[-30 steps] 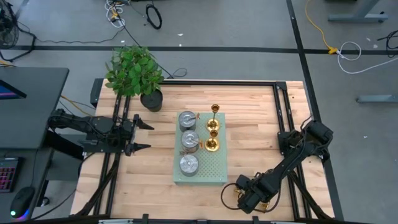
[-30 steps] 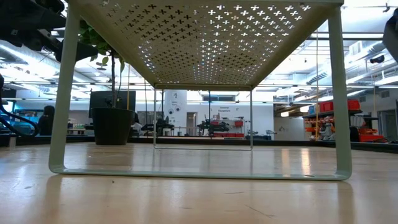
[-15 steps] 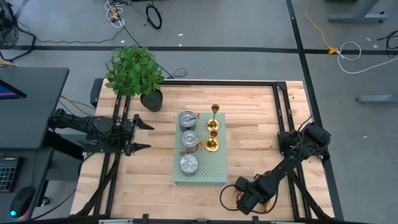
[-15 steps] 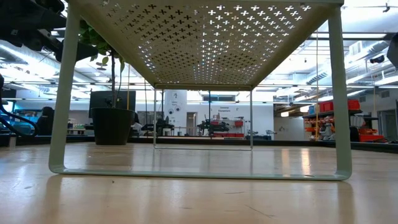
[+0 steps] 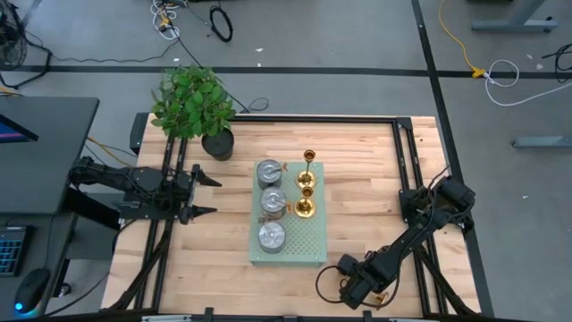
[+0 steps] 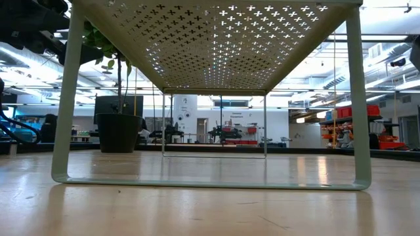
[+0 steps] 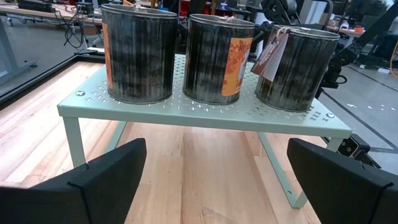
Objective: Pick & Place candle stick holders
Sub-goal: Put the golden candle holder aligned with the brown scented candle on the shelf
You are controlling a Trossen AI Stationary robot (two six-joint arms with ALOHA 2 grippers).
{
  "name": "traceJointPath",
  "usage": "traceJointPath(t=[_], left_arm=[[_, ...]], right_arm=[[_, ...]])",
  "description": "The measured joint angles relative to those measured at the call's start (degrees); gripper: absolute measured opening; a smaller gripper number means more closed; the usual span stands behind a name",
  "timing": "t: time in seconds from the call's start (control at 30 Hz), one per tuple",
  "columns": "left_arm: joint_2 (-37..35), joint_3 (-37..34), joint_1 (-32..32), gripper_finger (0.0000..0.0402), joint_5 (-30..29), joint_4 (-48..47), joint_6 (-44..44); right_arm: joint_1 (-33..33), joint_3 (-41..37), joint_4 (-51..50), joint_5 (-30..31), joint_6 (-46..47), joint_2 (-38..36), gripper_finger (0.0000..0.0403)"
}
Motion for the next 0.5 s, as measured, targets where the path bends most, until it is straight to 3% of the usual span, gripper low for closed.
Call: traceJointPath(t=[0.3, 0.4, 0.5], left_arm=[[0.01, 0.0, 0.01, 0.0399, 0.0, 0.0, 0.0], [0.0, 0.0, 0.01, 0.0399, 0.0, 0.0, 0.0], [0.0, 0.0, 0.01, 0.0399, 0.0, 0.0, -0.02]], right_arm=[[1.26, -0.04, -4.54, 4.02, 4.07, -6.33, 0.0007], [2.92, -0.04, -11.5, 9.77, 9.4, -12.54, 0.0007], [5.05, -0.04, -17.99, 19.62, 15.87, -19.52, 0.0007]])
